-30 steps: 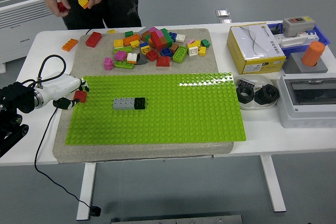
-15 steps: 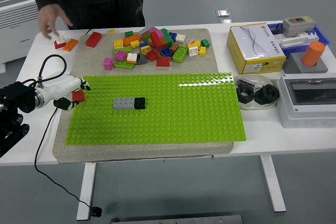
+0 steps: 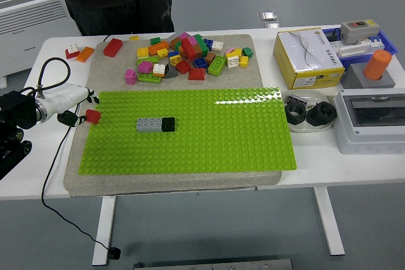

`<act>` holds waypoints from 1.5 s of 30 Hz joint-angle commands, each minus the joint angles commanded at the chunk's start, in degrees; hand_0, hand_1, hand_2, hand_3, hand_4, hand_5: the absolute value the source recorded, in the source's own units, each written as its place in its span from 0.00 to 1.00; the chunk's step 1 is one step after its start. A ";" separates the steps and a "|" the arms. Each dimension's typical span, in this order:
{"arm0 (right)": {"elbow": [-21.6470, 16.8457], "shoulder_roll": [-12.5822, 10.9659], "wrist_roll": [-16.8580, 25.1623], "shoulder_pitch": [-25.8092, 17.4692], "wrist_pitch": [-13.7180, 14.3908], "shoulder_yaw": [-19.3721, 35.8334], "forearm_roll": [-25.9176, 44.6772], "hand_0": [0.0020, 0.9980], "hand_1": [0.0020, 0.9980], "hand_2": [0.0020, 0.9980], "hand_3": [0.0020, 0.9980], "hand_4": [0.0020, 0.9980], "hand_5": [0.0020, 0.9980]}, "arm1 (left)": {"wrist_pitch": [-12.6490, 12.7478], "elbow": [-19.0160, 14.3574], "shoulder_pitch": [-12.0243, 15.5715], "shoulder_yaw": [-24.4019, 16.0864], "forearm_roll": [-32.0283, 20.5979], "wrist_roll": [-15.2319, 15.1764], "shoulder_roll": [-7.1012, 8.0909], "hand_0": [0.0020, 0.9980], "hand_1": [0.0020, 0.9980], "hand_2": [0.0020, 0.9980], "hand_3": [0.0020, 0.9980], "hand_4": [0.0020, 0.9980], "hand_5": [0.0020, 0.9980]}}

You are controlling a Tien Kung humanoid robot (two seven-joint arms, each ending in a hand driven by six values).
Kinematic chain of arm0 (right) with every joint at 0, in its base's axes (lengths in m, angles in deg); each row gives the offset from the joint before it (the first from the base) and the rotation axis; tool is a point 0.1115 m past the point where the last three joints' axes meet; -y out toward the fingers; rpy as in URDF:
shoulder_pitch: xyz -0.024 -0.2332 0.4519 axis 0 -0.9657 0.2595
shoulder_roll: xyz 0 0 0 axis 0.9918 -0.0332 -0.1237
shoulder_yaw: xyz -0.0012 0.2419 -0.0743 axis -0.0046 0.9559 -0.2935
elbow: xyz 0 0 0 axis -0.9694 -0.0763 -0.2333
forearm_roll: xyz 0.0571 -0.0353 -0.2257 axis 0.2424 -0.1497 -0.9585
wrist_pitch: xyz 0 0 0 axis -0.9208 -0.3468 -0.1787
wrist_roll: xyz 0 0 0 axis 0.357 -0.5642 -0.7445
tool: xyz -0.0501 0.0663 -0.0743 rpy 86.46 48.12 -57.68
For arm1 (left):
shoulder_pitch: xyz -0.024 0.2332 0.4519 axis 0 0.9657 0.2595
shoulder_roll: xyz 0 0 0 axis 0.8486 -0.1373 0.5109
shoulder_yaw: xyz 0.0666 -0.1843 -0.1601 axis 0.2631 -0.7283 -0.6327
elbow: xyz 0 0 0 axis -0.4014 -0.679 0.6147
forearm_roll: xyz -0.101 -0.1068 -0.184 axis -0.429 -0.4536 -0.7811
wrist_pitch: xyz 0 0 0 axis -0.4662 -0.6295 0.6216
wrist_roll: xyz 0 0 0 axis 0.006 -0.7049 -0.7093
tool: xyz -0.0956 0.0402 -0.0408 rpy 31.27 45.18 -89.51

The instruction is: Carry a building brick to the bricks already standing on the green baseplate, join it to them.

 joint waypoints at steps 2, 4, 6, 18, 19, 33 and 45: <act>0.00 0.01 0.00 0.01 -0.01 0.06 -0.03 0.70 0.63 0.77 0.90 0.93 1.00 | -1.23 0.45 -0.02 -0.35 -1.85 0.41 -0.05 0.07 0.11 0.73 0.75 0.73 0.00; 0.00 0.01 0.01 0.03 -0.01 0.10 -0.08 0.70 0.63 0.77 0.90 0.93 1.00 | -1.86 0.74 -0.04 -0.66 -2.91 0.56 -0.13 0.07 0.11 0.73 0.75 0.73 0.00; 0.00 0.02 0.01 0.03 -0.01 0.17 -0.13 0.70 0.63 0.77 0.90 0.93 1.00 | -2.58 0.95 -0.05 -1.04 -4.01 0.74 -0.19 0.07 0.11 0.73 0.75 0.73 0.00; 0.00 0.00 0.07 -0.03 0.04 0.12 0.06 0.70 0.63 0.77 0.90 0.93 1.00 | -4.68 -1.14 -0.83 -1.57 -5.75 1.28 0.33 0.07 0.11 0.73 0.75 0.72 0.00; 0.00 0.01 0.07 -0.02 0.04 0.13 0.06 0.70 0.63 0.77 0.90 0.93 1.00 | -4.63 -1.06 -0.78 -1.51 -5.68 1.26 0.27 0.07 0.11 0.73 0.75 0.72 0.00; 0.00 0.07 0.04 -0.08 -0.03 0.32 -0.01 0.70 0.63 0.77 0.90 0.93 1.00 | -4.48 1.34 0.02 -2.03 -5.72 1.59 -0.61 0.07 0.11 0.73 0.73 0.77 0.00; 0.00 0.15 0.05 -0.22 -0.04 0.63 -0.31 0.70 0.63 0.77 0.90 0.93 1.00 | -3.11 2.81 1.19 -2.99 -6.87 0.98 -1.64 0.06 0.11 0.66 0.71 0.74 0.00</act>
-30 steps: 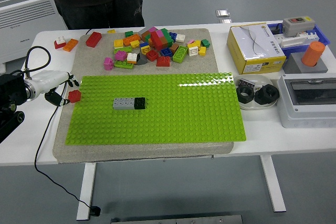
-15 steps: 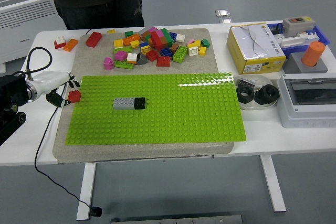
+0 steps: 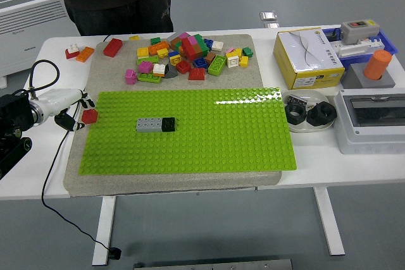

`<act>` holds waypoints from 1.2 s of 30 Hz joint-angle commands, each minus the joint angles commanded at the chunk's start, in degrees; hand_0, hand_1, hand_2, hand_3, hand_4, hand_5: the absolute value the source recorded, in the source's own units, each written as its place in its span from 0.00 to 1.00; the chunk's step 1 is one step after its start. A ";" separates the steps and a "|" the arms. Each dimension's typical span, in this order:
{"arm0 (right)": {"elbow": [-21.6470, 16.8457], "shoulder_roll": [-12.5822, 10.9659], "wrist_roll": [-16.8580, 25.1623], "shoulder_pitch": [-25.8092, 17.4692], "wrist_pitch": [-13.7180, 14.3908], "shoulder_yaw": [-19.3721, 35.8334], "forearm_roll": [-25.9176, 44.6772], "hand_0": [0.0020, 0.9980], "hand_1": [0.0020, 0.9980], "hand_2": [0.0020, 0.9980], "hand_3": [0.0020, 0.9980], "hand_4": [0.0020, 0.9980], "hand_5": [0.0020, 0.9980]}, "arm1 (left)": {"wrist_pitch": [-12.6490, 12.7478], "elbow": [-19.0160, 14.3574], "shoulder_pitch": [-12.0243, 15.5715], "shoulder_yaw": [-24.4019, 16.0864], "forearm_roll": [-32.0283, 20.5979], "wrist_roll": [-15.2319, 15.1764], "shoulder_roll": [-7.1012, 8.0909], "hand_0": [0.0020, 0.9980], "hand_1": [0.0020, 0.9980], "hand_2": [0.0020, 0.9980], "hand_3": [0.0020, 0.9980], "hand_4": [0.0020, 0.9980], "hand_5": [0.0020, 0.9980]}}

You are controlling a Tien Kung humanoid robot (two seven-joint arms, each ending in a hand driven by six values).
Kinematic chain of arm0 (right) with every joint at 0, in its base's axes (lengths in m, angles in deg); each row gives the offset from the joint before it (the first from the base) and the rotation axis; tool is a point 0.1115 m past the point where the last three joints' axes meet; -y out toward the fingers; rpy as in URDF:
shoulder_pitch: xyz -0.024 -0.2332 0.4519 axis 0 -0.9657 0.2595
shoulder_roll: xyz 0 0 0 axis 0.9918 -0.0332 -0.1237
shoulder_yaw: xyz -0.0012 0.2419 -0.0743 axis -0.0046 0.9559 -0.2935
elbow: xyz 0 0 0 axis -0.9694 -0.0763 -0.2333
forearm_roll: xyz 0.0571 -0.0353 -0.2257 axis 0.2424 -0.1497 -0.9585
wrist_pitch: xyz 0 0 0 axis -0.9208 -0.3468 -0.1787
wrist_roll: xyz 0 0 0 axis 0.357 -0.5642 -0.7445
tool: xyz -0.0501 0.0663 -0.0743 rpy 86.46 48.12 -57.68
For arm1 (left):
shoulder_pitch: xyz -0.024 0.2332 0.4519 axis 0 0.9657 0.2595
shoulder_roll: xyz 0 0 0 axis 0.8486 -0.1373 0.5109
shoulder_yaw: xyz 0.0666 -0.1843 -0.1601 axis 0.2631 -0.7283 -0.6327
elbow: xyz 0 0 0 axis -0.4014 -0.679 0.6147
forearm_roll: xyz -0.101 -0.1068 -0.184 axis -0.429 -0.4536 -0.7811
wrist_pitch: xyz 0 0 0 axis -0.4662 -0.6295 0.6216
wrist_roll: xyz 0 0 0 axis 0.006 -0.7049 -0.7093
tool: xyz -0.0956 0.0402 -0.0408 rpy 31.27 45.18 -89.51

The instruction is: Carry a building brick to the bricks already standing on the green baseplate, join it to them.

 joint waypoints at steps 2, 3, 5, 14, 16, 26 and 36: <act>0.00 0.00 0.01 -0.07 0.01 0.12 -0.13 0.70 0.63 0.77 0.90 0.93 1.00 | 0.27 0.08 0.18 -0.09 -0.11 -0.08 -0.20 0.06 0.11 0.66 0.71 0.74 0.00; 0.00 0.01 0.01 -0.10 0.00 0.18 -0.18 0.70 0.63 0.77 0.90 0.93 1.00 | 0.41 0.13 0.26 -0.12 -0.15 -0.11 -0.29 0.06 0.11 0.66 0.71 0.74 0.00; 0.00 0.01 0.04 -0.16 0.01 0.22 -0.22 0.70 0.62 0.77 0.90 0.93 1.00 | 0.66 0.30 0.47 -0.17 -0.25 -0.20 -0.52 0.06 0.11 0.63 0.66 0.66 0.00; 0.00 0.05 0.06 -0.35 -0.02 0.54 -0.60 0.71 0.62 0.77 0.90 0.93 1.00 | 1.83 0.75 1.23 0.00 -0.47 -0.44 -1.19 0.06 0.11 0.61 0.63 0.59 0.00; 0.00 0.06 0.04 -0.40 -0.04 0.68 -0.75 0.71 0.62 0.77 0.90 0.93 1.00 | 2.47 0.79 1.29 0.09 -0.61 -0.54 -1.26 0.06 0.11 0.61 0.63 0.59 0.00; 0.00 0.07 0.00 -0.38 -0.11 0.99 -0.99 0.71 0.62 0.77 0.89 0.93 1.00 | 4.10 0.79 1.23 0.29 -1.20 -0.86 -1.22 0.06 0.09 0.52 0.51 0.41 0.00; 0.00 -0.05 0.07 -0.30 -0.04 0.51 -0.34 0.71 0.62 0.76 0.89 0.93 1.00 | 2.49 -4.38 1.45 -2.17 3.14 1.18 0.07 0.05 0.09 0.50 0.51 0.44 0.00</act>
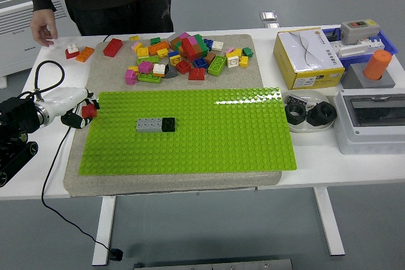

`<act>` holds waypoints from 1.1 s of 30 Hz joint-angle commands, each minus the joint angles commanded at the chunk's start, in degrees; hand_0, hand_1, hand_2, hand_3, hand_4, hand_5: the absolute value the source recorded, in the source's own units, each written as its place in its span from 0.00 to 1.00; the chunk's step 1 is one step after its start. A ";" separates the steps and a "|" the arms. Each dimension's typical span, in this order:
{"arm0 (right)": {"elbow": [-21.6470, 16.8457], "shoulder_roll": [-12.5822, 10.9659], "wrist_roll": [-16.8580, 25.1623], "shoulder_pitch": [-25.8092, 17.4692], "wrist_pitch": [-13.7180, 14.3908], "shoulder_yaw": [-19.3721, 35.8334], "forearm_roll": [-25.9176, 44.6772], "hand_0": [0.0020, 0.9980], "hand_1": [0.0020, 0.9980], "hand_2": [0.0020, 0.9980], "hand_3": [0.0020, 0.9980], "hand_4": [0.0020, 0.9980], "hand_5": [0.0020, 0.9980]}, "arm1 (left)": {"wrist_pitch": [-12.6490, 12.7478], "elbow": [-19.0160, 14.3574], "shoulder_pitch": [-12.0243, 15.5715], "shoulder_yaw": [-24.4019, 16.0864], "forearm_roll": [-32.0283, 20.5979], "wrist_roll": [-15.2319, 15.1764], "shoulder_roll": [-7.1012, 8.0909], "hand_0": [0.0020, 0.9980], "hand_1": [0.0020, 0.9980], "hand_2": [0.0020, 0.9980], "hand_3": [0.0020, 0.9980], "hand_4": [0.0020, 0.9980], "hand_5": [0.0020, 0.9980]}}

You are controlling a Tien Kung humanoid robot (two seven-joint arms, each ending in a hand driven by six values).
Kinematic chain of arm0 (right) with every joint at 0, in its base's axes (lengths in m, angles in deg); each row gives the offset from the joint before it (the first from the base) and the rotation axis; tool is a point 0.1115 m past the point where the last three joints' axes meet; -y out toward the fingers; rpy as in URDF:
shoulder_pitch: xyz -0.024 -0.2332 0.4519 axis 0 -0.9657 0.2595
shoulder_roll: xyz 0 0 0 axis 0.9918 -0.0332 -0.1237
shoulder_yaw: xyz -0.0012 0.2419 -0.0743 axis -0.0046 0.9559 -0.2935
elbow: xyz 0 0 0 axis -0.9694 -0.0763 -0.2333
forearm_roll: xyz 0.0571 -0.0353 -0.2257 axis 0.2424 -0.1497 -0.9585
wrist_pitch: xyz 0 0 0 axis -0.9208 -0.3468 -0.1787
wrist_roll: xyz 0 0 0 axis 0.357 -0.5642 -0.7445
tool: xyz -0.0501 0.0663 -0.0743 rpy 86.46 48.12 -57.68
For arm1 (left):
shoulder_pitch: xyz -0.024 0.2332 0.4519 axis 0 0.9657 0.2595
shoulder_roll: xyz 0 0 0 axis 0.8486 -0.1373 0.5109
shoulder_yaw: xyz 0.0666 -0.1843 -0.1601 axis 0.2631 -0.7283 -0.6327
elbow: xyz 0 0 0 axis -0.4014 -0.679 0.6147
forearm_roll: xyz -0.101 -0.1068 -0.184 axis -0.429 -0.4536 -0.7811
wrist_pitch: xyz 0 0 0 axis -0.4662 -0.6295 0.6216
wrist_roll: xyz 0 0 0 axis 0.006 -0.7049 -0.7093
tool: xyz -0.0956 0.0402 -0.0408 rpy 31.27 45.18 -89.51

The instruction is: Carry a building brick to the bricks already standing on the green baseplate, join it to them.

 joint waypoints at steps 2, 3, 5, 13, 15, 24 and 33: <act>0.00 -0.04 0.03 -0.03 0.02 -0.09 0.13 0.71 0.62 0.76 0.89 0.93 1.00 | -0.91 -2.52 0.24 -1.18 1.76 0.99 0.46 0.05 0.09 0.50 0.51 0.44 0.00; 0.00 -0.06 0.04 -0.04 0.02 -0.12 0.19 0.71 0.62 0.76 0.89 0.93 1.00 | -1.25 -3.54 0.33 -1.53 2.43 1.38 0.64 0.05 0.09 0.50 0.51 0.44 0.00; 0.00 -0.12 0.08 -0.07 0.05 -0.26 0.35 0.71 0.62 0.76 0.89 0.93 1.00 | -2.19 -5.91 0.61 -2.24 4.00 2.46 1.10 0.05 0.09 0.51 0.51 0.44 0.00; 0.00 -0.43 0.18 -0.20 0.03 -0.01 0.50 0.71 0.62 0.76 0.89 0.93 1.00 | -6.04 -15.98 2.77 -6.40 7.81 6.68 1.23 0.04 0.09 0.51 0.51 0.44 0.00; 0.00 -0.50 0.20 -0.22 0.03 0.00 0.55 0.71 0.62 0.76 0.89 0.93 1.00 | -6.46 -17.78 3.01 -6.56 8.20 7.14 0.89 0.04 0.09 0.51 0.51 0.44 0.00; 0.00 -0.62 0.20 -0.35 0.02 0.11 0.47 0.71 0.62 0.76 0.88 0.93 1.00 | -7.46 -19.52 4.07 -6.43 9.08 8.31 -1.55 0.05 0.09 0.51 0.52 0.44 0.00; 0.00 -0.66 0.20 -0.51 -0.01 0.29 0.39 0.71 0.61 0.76 0.88 0.93 1.00 | -7.92 -19.89 4.91 -6.23 9.14 8.70 -1.79 0.05 0.09 0.51 0.52 0.44 0.00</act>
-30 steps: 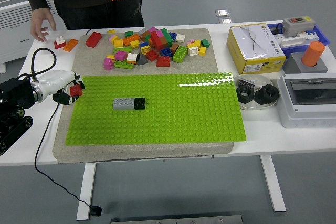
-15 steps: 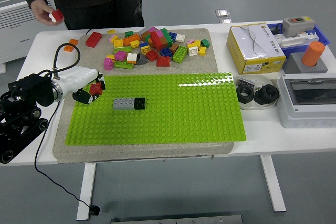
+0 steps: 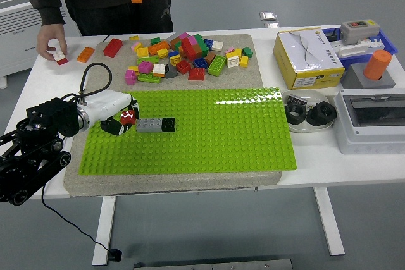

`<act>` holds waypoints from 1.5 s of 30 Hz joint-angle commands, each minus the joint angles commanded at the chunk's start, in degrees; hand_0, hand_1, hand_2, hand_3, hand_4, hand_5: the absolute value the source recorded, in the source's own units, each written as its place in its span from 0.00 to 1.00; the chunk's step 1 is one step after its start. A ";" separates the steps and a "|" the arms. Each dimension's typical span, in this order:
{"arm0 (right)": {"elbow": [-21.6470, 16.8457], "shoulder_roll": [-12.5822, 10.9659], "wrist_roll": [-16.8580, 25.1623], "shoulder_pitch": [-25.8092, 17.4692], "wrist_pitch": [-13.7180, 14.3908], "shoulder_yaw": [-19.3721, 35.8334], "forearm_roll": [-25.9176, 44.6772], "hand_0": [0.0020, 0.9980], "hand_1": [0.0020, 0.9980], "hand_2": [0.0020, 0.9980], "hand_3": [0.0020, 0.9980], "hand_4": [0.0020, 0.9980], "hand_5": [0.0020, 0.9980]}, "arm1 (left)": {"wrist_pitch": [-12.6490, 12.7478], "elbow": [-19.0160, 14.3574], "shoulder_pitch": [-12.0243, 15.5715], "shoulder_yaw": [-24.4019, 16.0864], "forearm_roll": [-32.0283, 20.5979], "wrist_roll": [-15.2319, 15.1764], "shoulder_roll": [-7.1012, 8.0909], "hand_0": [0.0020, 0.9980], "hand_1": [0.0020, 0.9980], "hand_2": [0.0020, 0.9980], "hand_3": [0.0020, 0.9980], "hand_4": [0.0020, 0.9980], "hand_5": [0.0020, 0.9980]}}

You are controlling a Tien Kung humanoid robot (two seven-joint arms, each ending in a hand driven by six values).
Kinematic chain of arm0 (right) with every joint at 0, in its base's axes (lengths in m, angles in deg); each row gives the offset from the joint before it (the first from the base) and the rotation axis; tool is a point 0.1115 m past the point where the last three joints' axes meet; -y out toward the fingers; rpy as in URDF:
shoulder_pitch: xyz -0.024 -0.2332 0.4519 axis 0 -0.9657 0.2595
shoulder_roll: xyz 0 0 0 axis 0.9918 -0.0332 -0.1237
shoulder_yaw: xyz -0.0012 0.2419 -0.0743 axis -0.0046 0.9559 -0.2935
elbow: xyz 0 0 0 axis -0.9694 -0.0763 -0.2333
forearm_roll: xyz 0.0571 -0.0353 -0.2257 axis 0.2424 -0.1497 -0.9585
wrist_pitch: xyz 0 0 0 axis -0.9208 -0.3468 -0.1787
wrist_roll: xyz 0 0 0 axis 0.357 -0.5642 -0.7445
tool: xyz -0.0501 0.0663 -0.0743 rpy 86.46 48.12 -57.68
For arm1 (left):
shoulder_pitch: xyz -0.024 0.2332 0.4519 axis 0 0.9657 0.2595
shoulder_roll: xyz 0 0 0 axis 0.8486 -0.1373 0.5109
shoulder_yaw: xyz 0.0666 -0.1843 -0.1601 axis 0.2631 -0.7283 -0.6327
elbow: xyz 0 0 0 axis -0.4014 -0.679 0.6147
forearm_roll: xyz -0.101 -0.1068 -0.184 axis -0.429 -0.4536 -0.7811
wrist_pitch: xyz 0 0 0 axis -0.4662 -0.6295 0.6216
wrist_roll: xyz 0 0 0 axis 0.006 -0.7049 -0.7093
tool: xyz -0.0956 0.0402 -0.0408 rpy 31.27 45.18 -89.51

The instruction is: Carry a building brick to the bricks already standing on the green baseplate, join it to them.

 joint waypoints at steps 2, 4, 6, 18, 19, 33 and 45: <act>0.00 0.01 0.00 0.00 0.01 -0.04 0.04 0.71 0.61 0.76 0.88 0.93 1.00 | -0.01 -0.08 0.02 0.00 -0.08 -0.02 -0.02 0.05 0.09 0.53 0.52 0.42 0.00; 0.00 0.03 -0.01 0.01 0.02 -0.04 0.03 0.71 0.61 0.76 0.88 0.93 1.00 | 0.00 -0.11 0.02 -0.02 -0.20 -0.07 -0.03 0.05 0.09 0.53 0.52 0.42 0.00; 0.00 0.05 -0.01 0.00 0.03 -0.01 -0.02 0.71 0.61 0.76 0.88 0.93 1.00 | -0.02 -0.10 0.05 -0.13 -0.31 -0.13 -0.06 0.05 0.09 0.53 0.52 0.42 0.00; 0.00 0.08 -0.01 -0.15 0.01 0.06 -0.11 0.70 0.61 0.76 0.88 0.93 1.00 | -0.33 0.53 0.36 -0.16 -1.22 -0.35 -0.21 0.05 0.09 0.56 0.56 0.38 0.00; 0.00 0.09 -0.02 -0.16 0.01 0.07 -0.13 0.70 0.61 0.76 0.88 0.93 1.00 | -0.30 0.66 0.39 -0.14 -1.30 -0.39 -0.24 0.05 0.09 0.56 0.56 0.38 0.00; 0.00 0.13 -0.04 -0.29 0.05 -0.05 -0.13 0.70 0.61 0.75 0.88 0.93 1.00 | 0.26 1.42 0.79 -0.24 -2.34 -1.00 -0.63 0.07 0.09 0.59 0.60 0.38 0.00; 0.00 0.15 -0.04 -0.23 0.08 -0.12 -0.04 0.71 0.61 0.75 0.87 0.93 1.00 | 0.19 1.43 0.69 -0.38 -2.87 -1.24 -0.45 0.07 0.10 0.63 0.65 0.39 0.00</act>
